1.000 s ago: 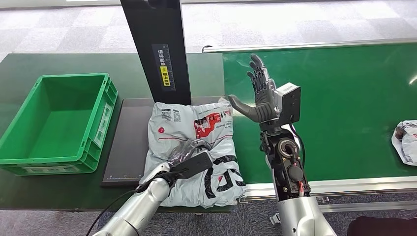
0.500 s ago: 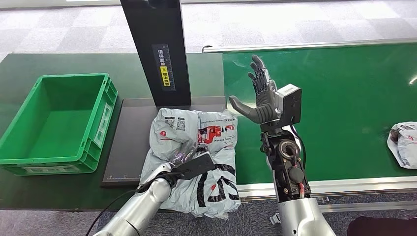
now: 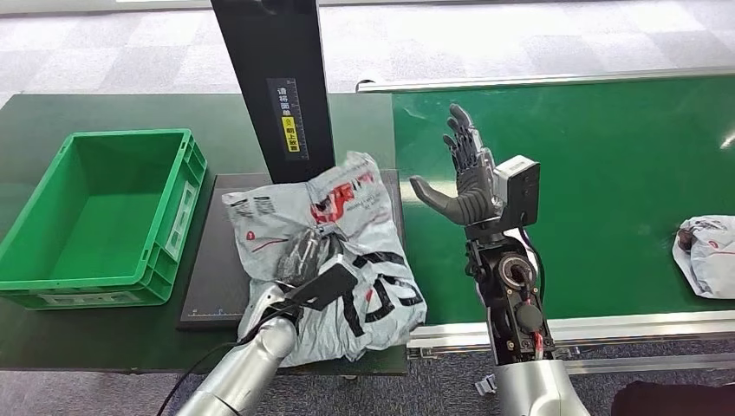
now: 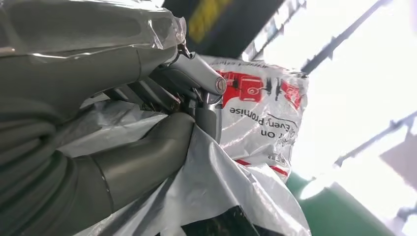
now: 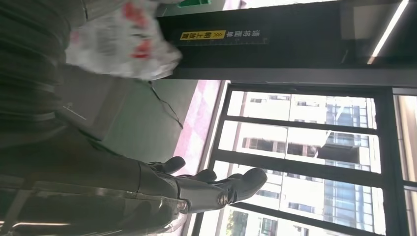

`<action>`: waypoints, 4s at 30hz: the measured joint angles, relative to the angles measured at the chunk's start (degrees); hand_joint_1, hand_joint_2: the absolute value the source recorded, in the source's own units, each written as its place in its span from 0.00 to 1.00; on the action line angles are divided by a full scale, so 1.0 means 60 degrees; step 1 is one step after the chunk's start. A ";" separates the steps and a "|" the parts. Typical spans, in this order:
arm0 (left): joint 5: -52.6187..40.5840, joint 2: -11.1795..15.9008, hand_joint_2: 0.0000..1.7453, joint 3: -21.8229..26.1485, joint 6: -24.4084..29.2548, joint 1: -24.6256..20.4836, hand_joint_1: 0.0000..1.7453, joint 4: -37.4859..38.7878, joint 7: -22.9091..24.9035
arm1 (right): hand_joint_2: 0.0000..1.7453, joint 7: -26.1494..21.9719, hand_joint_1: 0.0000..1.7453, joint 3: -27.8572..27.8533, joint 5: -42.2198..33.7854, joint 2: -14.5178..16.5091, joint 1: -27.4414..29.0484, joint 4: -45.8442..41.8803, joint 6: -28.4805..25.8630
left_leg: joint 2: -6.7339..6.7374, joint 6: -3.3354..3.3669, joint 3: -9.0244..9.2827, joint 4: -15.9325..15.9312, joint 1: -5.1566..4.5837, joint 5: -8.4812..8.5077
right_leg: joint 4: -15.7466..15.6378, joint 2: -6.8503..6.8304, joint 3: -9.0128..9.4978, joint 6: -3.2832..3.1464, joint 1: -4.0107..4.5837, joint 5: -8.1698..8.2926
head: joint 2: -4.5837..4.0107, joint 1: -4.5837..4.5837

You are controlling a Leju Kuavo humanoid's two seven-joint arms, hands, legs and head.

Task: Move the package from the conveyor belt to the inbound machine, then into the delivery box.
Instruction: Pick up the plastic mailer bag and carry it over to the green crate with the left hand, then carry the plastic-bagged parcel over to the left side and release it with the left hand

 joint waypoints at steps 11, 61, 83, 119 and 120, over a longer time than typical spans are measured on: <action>0.0184 0.0207 1.00 0.0692 0.2858 0.1071 1.00 -0.4072 -0.0884 | 1.00 0.0019 0.00 0.0466 0.0811 -0.0147 -0.0322 0.0842 0.0212 | -0.0005 0.0001 -0.0007 -0.0002 0.0001 0.0000 | 0.0001 -0.0007 -0.0002 0.0000 0.0002 -0.0001 | -0.0001 0.0000; -0.8142 0.4957 1.00 -0.0911 -0.2301 -0.6079 1.00 0.5858 1.0651 | 1.00 0.0113 0.00 0.0901 0.0871 -0.1099 0.0679 0.0372 0.0031 | 0.0032 -0.0005 -0.0011 -0.0003 0.0004 0.0008 | 0.0014 0.0027 -0.0025 -0.0010 0.0006 0.0006 | -0.0002 0.0005; -0.8139 0.5751 0.00 -0.2663 0.2643 -0.4916 0.00 0.6034 1.0627 | 1.00 0.0159 0.00 0.1537 0.0667 -0.1176 0.0542 0.0330 0.0213 | 0.0040 -0.0006 0.0001 -0.0006 0.0005 0.0007 | 0.0020 0.0032 -0.0019 -0.0013 0.0008 0.0004 | 0.0000 0.0005; 0.1000 0.0174 1.00 0.7608 0.2752 -0.2058 0.00 -0.2213 -0.1256 | 1.00 0.0299 0.00 0.2637 -0.0818 -0.1178 -0.0401 0.1349 -0.0106 | 0.0041 -0.0042 -0.0003 0.0010 0.0028 -0.0009 | 0.0014 0.0048 -0.0032 -0.0042 0.0031 0.0017 | 0.0001 0.0002; 0.1654 0.0146 1.00 0.7023 0.2631 -0.1816 0.00 -0.2088 -0.0993 | 1.00 0.0324 0.00 0.2541 -0.0891 -0.1173 -0.0406 0.1417 -0.0018 | 0.0042 -0.0042 -0.0007 0.0009 0.0028 -0.0009 | 0.0014 0.0048 -0.0032 -0.0042 0.0031 0.0017 | 0.0001 0.0004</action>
